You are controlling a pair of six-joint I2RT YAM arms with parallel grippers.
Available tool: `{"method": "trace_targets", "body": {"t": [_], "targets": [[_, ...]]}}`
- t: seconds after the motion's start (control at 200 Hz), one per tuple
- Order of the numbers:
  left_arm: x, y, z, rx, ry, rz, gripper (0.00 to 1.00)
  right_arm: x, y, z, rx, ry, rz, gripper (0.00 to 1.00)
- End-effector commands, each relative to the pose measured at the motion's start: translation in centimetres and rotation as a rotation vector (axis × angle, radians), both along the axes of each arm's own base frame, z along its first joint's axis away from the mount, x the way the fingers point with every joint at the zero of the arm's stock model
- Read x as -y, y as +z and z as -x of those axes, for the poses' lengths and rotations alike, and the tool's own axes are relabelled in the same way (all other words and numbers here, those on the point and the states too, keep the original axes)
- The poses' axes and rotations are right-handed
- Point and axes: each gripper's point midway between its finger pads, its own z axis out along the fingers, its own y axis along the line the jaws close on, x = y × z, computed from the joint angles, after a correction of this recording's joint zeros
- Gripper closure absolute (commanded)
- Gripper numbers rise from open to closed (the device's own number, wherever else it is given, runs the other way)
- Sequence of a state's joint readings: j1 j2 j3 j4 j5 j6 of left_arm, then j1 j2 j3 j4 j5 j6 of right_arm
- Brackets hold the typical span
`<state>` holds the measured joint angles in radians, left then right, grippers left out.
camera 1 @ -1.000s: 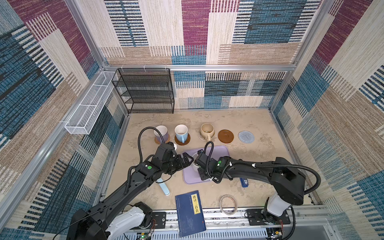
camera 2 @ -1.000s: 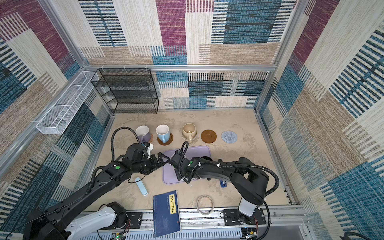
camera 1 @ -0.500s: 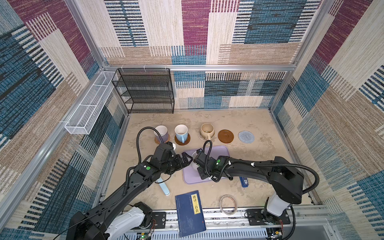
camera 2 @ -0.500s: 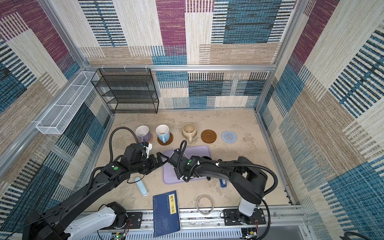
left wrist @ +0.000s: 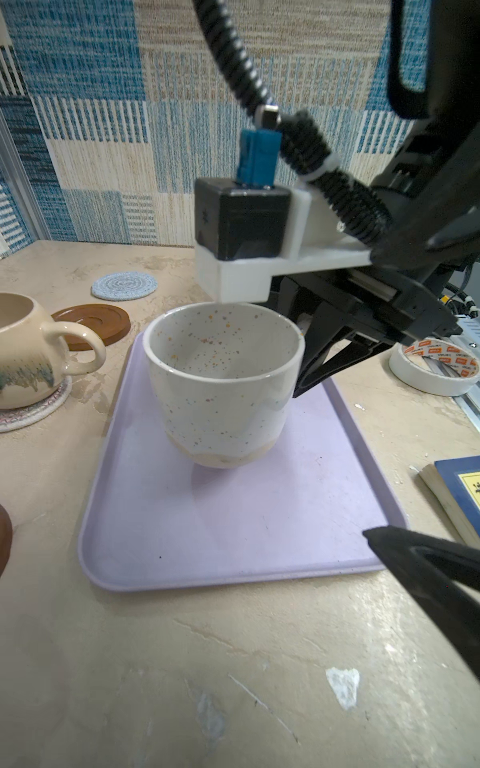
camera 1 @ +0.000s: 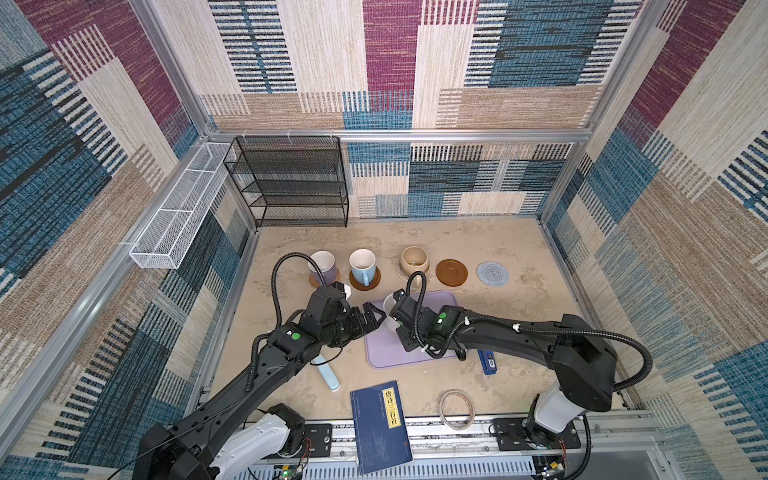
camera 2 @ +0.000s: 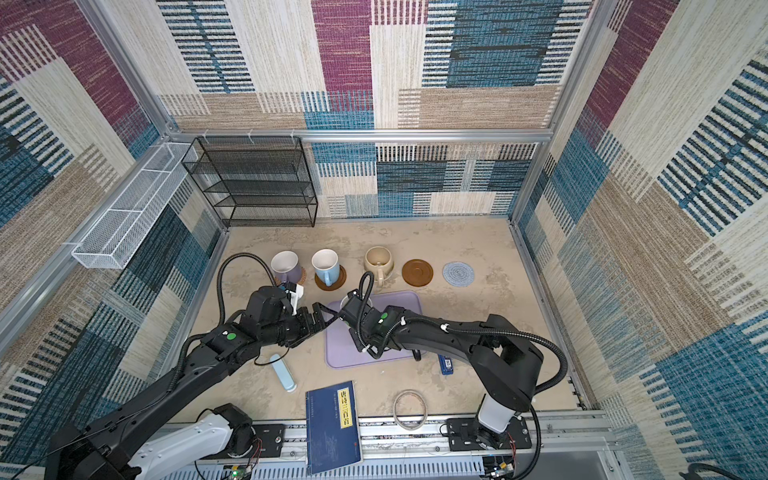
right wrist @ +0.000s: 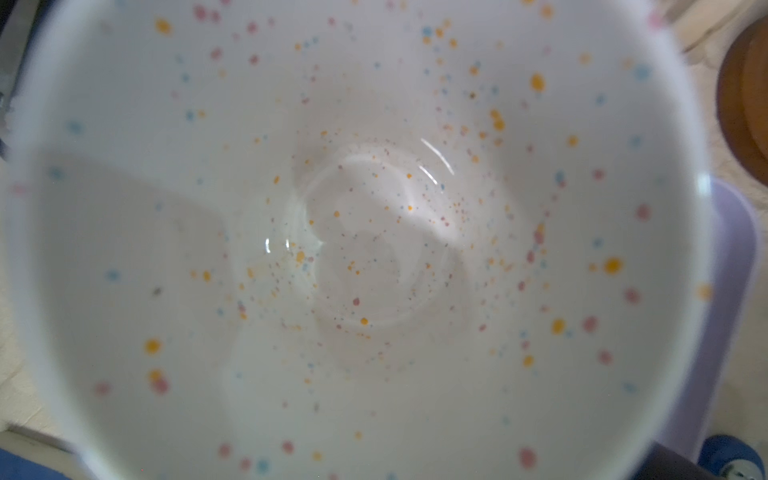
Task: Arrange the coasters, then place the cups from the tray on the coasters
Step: 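Carry the white speckled mug with the right gripper toward the brown coaster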
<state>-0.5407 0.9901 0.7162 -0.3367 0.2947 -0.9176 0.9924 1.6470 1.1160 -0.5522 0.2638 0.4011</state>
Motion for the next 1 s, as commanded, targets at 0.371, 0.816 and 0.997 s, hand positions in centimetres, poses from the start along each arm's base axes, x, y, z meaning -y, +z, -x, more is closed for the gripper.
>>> {"method": "trace_targets", "body": {"t": [0.371, 0.816, 0.997], "targets": [[3.5, 7.3, -3.0, 0.142, -0.066, 0.148, 0.0, 1.7, 9.5, -6.1, 0.209, -0.08, -0.139, 1.0], [6.8, 10.2, -7.1, 0.17, -0.108, 0.179, 0.01, 8.4, 14.6, -11.4, 0.316, -0.204, -0.178, 1.0], [9.1, 11.1, -8.7, 0.17, -0.155, 0.164, 0.01, 10.6, 16.0, -13.4, 0.327, -0.236, -0.197, 1.0]]}}
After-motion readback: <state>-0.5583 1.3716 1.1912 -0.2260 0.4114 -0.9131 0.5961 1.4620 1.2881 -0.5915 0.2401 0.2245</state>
